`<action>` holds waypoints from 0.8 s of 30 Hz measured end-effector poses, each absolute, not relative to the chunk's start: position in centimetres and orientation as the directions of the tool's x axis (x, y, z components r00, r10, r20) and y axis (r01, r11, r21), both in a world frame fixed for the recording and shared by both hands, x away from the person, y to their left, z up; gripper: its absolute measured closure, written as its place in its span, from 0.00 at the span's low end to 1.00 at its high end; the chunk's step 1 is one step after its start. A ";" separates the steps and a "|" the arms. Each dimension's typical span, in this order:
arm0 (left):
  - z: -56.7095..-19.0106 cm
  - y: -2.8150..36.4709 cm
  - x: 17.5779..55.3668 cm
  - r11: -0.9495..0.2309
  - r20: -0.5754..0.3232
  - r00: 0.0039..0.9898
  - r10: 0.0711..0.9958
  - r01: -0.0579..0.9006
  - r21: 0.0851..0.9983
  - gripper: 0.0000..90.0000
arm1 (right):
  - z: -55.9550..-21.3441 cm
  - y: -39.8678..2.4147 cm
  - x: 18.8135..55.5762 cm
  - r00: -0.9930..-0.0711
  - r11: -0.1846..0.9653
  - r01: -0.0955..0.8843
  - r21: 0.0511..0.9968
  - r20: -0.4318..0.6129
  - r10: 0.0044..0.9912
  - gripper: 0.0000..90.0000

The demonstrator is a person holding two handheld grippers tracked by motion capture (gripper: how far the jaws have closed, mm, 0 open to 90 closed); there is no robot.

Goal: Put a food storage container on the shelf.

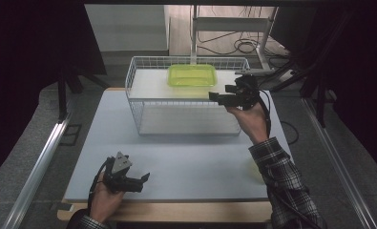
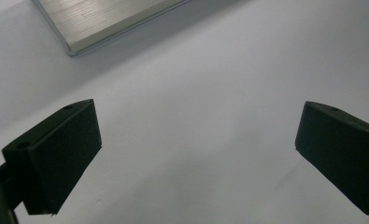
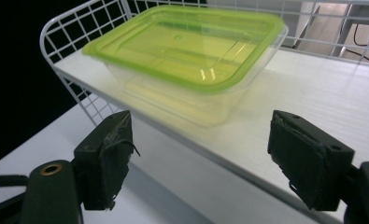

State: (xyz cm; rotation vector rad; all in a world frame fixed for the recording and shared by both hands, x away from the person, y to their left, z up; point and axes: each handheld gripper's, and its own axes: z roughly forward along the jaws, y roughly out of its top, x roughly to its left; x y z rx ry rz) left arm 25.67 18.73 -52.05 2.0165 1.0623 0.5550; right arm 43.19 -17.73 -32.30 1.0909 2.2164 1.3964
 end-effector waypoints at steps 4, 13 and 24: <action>-52.0 18.6 25.6 -0.352 0.019 0.561 0.828 0.492 0.796 0.00 | -32.7 -17.7 42.3 -0.682 0.258 0.426 0.867 0.120 0.722 0.21; -51.9 18.2 25.5 -0.379 0.042 0.584 0.811 0.468 0.798 0.01 | -34.2 -17.7 40.6 -0.704 0.301 0.412 0.860 0.091 0.704 0.11; -51.8 18.0 25.4 -0.393 0.046 0.589 0.807 0.477 0.787 0.01 | -36.0 -18.3 38.6 -0.727 0.348 0.382 0.856 0.045 0.686 0.05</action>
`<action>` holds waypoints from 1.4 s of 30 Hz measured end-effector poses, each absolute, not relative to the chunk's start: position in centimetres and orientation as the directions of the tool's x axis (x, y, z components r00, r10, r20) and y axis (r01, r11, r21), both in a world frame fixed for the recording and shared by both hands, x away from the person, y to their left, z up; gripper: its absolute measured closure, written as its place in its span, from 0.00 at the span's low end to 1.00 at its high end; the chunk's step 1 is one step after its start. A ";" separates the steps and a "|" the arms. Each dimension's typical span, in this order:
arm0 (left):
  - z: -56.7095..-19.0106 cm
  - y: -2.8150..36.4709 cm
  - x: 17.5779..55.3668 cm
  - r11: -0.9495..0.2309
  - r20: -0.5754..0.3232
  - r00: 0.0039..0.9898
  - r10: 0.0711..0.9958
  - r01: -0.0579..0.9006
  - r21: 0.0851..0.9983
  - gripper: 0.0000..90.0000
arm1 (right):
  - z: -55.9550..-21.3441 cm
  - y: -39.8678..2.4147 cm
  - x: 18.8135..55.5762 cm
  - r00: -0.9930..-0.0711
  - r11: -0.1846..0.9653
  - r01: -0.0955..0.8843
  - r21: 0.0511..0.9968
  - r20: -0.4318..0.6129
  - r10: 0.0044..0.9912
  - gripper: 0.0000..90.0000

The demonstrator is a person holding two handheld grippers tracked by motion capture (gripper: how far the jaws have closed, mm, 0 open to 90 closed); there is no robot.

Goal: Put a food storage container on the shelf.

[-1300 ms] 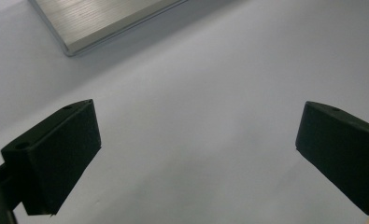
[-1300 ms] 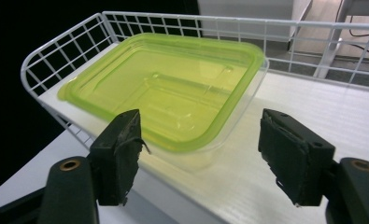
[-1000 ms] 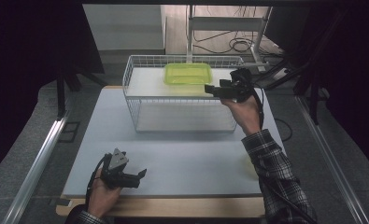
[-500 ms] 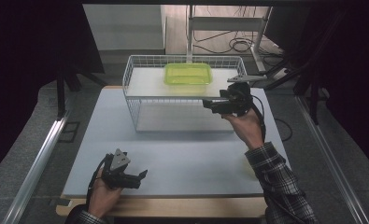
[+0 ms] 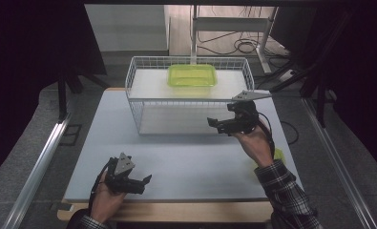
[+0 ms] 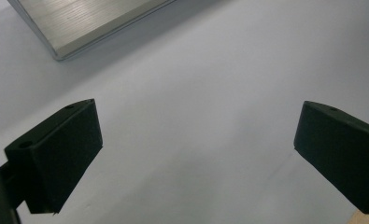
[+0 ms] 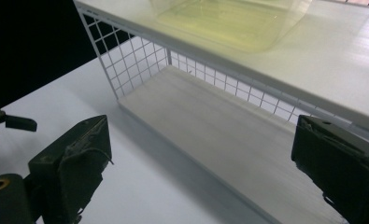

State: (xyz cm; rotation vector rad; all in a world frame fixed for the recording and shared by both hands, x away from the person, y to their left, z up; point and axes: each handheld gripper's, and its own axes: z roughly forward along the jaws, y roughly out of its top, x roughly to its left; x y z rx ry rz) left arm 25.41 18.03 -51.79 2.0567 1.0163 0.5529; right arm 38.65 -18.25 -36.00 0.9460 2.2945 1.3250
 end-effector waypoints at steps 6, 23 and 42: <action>-51.7 17.9 25.3 -0.396 0.045 0.595 0.802 0.475 0.786 0.01 | -36.8 -18.5 37.5 -0.743 0.366 0.363 0.857 0.028 0.669 0.03; -51.6 18.1 25.2 -0.384 0.030 0.600 0.800 0.473 0.793 0.00 | -39.7 -19.0 34.6 -0.757 0.408 0.350 0.843 -0.001 0.653 0.00; -51.7 18.0 24.9 -0.407 0.059 0.601 0.797 0.463 0.787 0.00 | -44.0 -19.6 32.4 -0.743 0.413 0.377 0.829 0.005 0.669 0.01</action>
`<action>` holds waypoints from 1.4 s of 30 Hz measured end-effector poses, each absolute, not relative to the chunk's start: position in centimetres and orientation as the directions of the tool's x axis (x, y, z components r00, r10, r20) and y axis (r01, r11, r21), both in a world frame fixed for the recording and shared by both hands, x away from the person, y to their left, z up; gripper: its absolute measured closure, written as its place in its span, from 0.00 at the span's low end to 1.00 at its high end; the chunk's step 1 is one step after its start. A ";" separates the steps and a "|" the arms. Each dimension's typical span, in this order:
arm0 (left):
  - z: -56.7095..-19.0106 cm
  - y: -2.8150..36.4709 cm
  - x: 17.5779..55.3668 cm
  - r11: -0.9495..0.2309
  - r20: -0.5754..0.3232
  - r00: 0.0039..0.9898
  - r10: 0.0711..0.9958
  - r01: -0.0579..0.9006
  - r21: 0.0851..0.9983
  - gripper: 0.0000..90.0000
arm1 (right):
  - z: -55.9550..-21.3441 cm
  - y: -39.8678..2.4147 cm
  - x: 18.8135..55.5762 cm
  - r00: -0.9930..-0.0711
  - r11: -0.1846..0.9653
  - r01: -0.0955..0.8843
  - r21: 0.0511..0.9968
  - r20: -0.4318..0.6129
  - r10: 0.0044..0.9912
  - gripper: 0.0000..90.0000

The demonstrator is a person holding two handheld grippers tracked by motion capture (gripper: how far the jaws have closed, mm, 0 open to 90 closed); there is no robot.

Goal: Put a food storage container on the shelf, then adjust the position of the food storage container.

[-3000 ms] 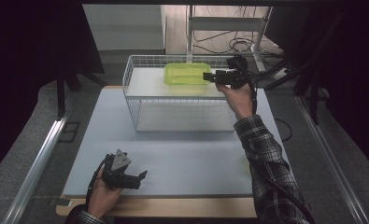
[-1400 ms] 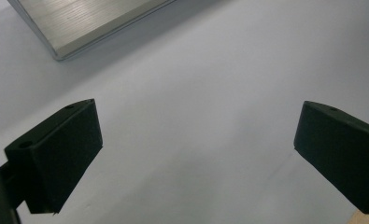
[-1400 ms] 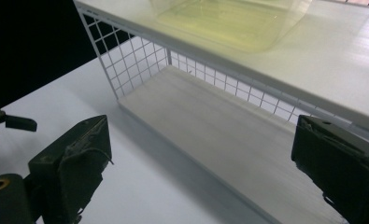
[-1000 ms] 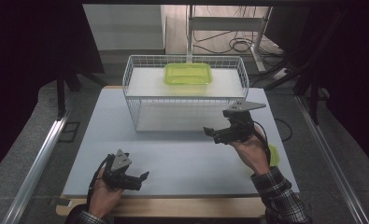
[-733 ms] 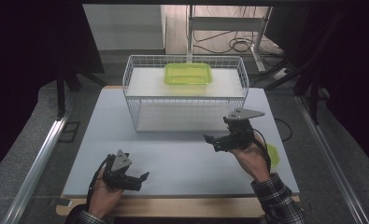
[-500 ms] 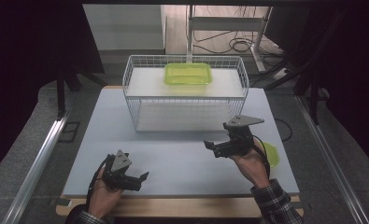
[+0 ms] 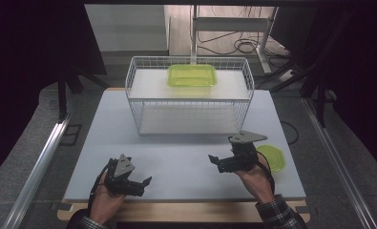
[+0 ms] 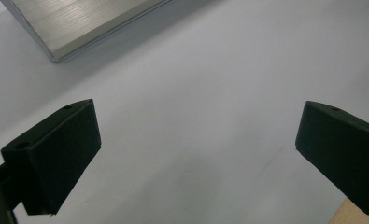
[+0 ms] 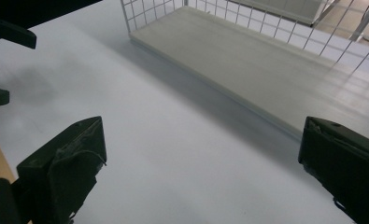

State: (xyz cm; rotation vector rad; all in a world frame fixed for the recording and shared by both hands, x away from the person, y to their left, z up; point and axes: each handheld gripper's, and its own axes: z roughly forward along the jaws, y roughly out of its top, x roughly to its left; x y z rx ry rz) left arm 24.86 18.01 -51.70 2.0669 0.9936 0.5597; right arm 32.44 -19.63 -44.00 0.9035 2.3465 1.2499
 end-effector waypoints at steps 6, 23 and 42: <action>-51.9 17.9 24.8 -0.432 0.088 0.607 0.790 0.448 0.783 0.00 | -45.6 -20.1 31.6 -0.739 0.414 0.400 0.818 0.021 0.673 0.01; -52.1 17.5 24.8 -0.470 0.127 0.618 0.776 0.432 0.770 0.00 | -49.4 -20.5 30.2 -0.728 0.461 0.459 0.759 0.024 0.685 0.01; -52.2 17.3 24.8 -0.483 0.138 0.621 0.772 0.431 0.762 0.00 | -46.0 -23.9 30.8 -0.630 0.406 0.513 0.756 0.011 0.776 0.42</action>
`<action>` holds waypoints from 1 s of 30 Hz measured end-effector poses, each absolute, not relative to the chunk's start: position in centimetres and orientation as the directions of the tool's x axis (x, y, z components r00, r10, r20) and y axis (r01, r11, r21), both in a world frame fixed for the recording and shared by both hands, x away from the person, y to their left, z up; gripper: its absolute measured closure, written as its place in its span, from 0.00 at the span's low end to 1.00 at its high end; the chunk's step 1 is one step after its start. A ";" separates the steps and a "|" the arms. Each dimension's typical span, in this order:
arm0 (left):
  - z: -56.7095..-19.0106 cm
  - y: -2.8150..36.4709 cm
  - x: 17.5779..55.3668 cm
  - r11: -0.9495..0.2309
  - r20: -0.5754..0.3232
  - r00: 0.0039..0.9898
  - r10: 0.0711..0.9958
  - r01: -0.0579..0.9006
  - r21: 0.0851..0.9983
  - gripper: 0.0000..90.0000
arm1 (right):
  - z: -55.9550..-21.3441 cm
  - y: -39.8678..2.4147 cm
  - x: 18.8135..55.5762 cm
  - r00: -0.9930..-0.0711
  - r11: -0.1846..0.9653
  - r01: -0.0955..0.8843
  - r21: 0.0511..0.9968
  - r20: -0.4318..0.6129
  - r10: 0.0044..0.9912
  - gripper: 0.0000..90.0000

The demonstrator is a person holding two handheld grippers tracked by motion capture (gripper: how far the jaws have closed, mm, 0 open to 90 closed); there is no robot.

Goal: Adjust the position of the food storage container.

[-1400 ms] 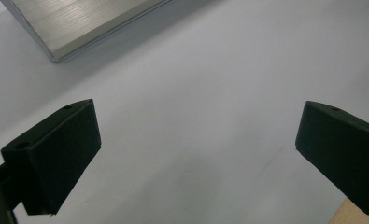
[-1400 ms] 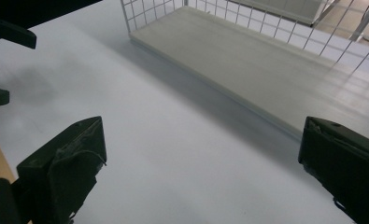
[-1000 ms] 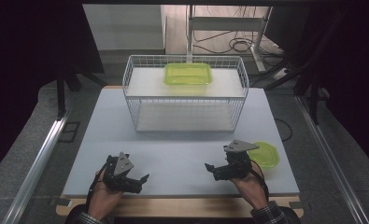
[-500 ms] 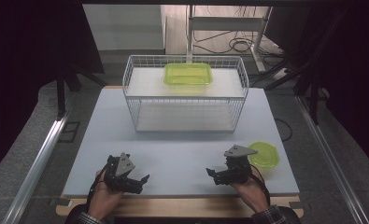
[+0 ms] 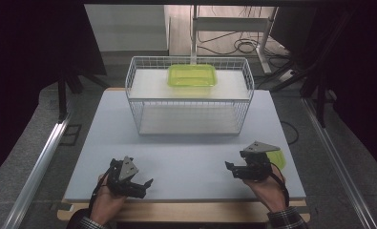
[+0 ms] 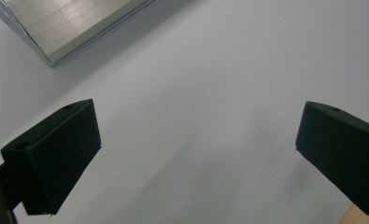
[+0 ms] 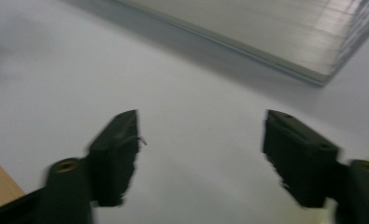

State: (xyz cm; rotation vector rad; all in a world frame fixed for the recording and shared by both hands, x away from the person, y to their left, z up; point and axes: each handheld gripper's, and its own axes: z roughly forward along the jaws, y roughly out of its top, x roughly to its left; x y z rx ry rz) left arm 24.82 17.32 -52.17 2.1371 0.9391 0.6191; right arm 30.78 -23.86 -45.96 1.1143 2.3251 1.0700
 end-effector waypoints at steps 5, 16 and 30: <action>-52.2 17.3 24.8 -0.490 0.143 0.623 0.769 0.431 0.757 0.00 | -45.5 -25.8 31.3 -0.594 0.385 0.525 0.758 0.003 0.804 0.69; -52.3 17.2 24.9 -0.495 0.149 0.620 0.770 0.435 0.753 0.00 | -45.0 -31.5 32.3 -0.461 0.331 0.564 0.757 -0.044 0.886 0.99; -52.3 17.2 24.9 -0.502 0.158 0.618 0.770 0.434 0.748 0.00 | -45.1 -36.3 31.9 -0.304 0.265 0.599 0.756 -0.092 0.948 0.99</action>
